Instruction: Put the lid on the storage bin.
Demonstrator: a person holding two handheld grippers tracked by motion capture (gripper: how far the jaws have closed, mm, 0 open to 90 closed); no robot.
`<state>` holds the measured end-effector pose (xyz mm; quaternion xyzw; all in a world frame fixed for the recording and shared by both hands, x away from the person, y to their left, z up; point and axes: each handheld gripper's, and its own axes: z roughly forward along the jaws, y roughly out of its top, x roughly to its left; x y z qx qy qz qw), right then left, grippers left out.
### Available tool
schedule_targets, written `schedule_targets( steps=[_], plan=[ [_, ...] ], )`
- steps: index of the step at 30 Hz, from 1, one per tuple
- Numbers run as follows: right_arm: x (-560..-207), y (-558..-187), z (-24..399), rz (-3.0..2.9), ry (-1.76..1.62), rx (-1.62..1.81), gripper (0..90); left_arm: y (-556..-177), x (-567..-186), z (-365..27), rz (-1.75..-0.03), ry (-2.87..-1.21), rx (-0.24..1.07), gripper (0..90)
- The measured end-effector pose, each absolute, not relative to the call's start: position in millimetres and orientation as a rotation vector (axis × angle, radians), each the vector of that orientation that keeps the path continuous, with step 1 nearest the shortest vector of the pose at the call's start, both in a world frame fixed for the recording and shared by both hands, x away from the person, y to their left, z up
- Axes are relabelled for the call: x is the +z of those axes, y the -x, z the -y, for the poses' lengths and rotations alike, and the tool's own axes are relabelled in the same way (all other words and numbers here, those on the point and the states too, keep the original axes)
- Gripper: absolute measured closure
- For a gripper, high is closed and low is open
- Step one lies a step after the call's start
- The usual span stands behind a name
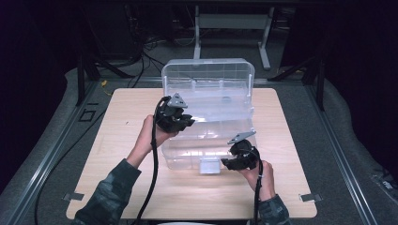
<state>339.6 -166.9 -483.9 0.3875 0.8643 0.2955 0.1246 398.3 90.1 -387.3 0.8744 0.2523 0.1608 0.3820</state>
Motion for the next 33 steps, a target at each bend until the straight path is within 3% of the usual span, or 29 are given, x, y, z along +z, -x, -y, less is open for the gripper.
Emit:
schedule_targets(
  steps=[33],
  plan=[
    [-481.3, -336.7, 165.9, -2.499, -1.159, 0.864, 46.9, -379.7, -400.8, -96.3, -0.618, -2.186, 0.387, 77.5]
  ],
)
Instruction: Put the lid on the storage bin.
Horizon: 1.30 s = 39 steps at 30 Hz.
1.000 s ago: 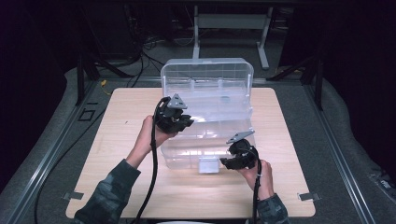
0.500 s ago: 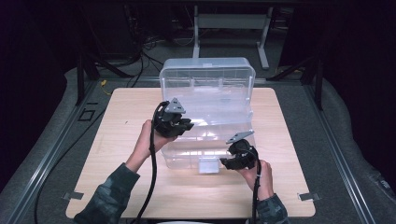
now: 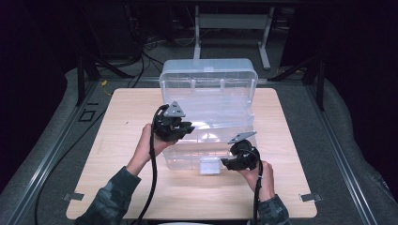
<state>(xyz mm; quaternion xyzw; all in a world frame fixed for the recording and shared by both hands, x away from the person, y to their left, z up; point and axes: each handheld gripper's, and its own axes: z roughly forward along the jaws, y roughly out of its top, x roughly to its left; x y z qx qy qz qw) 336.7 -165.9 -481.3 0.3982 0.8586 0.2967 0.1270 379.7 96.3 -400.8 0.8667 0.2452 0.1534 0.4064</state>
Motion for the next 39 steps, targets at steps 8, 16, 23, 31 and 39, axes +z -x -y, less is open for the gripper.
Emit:
schedule_targets(
  steps=[8, 16, 23, 31, 39],
  plan=[
    [-481.3, -336.5, 167.3, -2.488, -1.177, 0.871, 45.0, -375.6, -403.3, -95.5, -0.606, -2.193, 0.405, 77.5],
    [-481.5, -335.6, 166.9, -2.483, -1.182, 0.871, 44.9, -370.7, -407.0, -96.3, -0.600, -2.193, 0.404, 77.5],
    [-481.7, -335.2, 167.1, -2.480, -1.177, 0.871, 44.8, -368.1, -408.9, -94.9, -0.596, -2.193, 0.413, 77.3],
    [-481.8, -335.4, 167.6, -2.481, -1.174, 0.878, 44.8, -363.5, -412.2, -94.2, -0.594, -2.200, 0.424, 77.4],
    [-481.8, -334.7, 167.0, -2.475, -1.173, 0.873, 44.4, -361.3, -415.1, -94.6, -0.588, -2.205, 0.411, 77.3]
  ],
)
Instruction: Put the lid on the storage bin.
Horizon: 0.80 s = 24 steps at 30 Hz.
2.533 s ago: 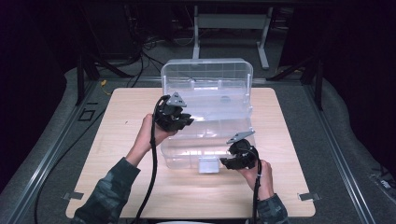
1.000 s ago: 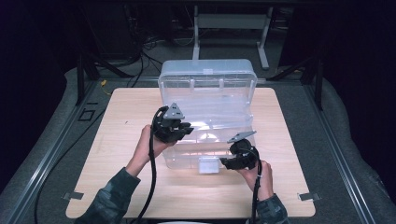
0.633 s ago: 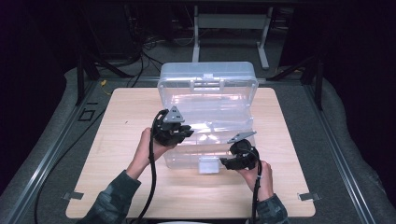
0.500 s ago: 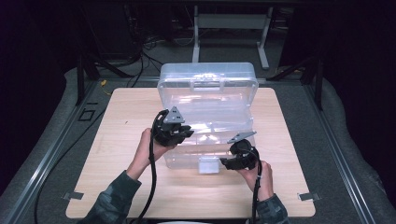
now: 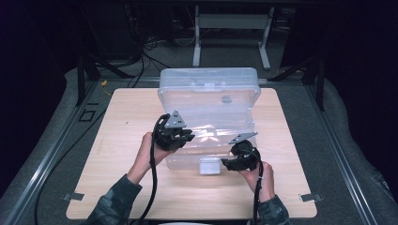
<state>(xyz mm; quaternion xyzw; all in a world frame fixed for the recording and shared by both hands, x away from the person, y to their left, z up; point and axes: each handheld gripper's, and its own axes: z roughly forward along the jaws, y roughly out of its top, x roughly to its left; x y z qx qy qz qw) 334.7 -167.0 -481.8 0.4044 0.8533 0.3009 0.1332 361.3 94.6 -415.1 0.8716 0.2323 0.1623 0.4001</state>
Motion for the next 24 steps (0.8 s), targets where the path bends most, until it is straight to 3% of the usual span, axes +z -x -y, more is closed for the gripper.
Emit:
schedule_targets(
  steps=[13, 15, 24],
  plan=[
    [-476.6, -332.8, 169.1, -2.468, -1.166, 0.838, 38.3, -360.6, -416.2, -95.0, -0.585, -2.190, 0.417, 77.2],
    [-472.4, -330.9, 171.9, -2.463, -1.168, 0.890, 42.4, -360.5, -416.4, -95.1, -0.581, -2.190, 0.421, 77.2],
    [-439.4, -318.8, 181.9, -2.457, -1.125, 0.983, 42.6, -359.6, -417.9, -95.1, -0.581, -2.190, 0.412, 77.1]
  ],
)
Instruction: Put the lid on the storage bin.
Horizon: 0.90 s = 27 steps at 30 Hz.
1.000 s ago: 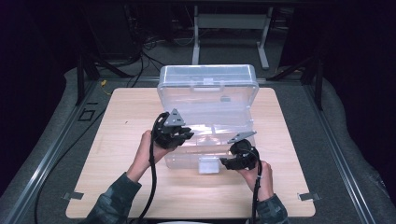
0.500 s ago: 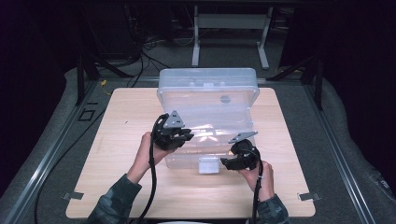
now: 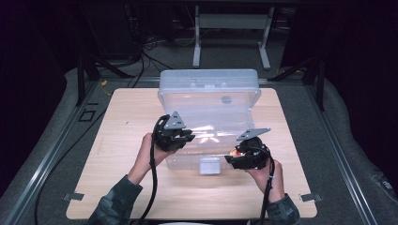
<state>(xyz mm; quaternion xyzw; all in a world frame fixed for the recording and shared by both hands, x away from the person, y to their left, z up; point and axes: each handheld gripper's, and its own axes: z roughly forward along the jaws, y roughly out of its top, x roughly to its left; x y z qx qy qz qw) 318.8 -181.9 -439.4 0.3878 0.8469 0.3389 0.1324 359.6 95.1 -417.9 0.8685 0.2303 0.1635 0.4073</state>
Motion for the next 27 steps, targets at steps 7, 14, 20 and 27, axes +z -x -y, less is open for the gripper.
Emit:
schedule_targets(
  steps=[7, 14, 20, 27],
  plan=[
    [-407.2, -320.6, 184.4, -2.419, -1.069, 1.098, 42.9, -358.6, -419.2, -95.4, -0.583, -2.185, 0.405, 76.8],
    [-382.4, -338.2, 181.8, -2.363, -1.046, 1.143, 44.5, -357.5, -420.4, -96.0, -0.583, -2.188, 0.399, 76.2],
    [-376.0, -365.4, 177.8, -2.304, -1.086, 1.140, 60.4, -355.0, -422.6, -96.0, -0.591, -2.190, 0.392, 74.9],
    [-382.0, -378.7, 171.9, -2.264, -1.146, 1.120, 84.2, -351.2, -430.3, -97.9, -0.615, -2.175, 0.340, 72.8]
  ],
)
